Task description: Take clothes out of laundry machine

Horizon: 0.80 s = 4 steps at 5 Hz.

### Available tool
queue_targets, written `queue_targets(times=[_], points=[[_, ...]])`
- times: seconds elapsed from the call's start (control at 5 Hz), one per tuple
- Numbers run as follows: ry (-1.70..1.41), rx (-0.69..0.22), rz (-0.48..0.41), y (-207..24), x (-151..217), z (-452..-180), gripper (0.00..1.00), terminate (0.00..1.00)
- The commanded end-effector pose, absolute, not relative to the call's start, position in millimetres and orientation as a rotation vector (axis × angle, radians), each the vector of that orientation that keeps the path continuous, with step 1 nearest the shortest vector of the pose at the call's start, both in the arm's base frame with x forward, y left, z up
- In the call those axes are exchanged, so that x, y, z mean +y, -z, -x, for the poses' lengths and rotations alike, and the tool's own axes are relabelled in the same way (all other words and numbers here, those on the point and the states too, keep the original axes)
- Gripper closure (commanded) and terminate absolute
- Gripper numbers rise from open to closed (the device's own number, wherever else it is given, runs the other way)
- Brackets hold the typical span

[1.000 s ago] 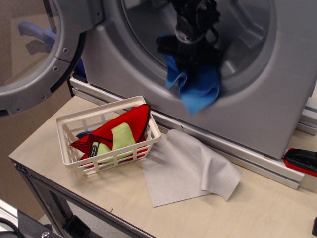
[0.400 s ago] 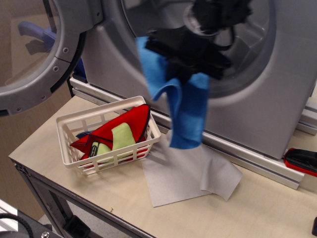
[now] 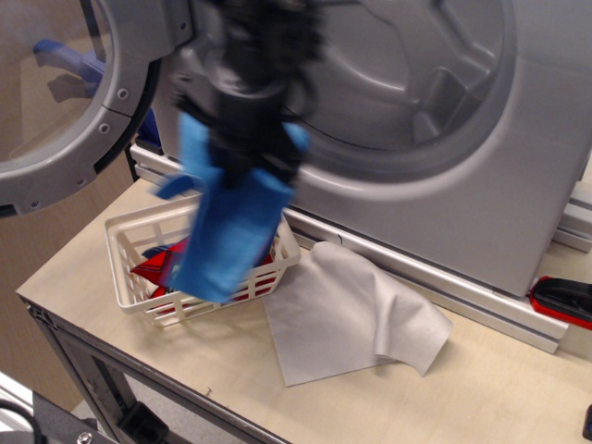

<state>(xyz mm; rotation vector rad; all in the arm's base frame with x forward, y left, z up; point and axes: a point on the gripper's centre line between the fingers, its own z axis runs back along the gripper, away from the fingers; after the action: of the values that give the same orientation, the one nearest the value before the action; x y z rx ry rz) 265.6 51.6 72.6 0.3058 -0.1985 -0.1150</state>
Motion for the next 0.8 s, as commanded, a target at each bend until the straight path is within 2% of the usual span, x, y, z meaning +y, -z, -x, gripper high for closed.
queue_targets(times=[0.0, 0.4, 0.6], points=[[0.513, -0.161, -0.275, -83.6, 80.6, -267.9, 1.0, 0.0], [0.614, -0.184, -0.251, -47.9, 91.6, -295.9, 1.0, 0.0], [0.591, -0.205, -0.254, -25.0, 94.1, -298.9, 1.0, 0.0]])
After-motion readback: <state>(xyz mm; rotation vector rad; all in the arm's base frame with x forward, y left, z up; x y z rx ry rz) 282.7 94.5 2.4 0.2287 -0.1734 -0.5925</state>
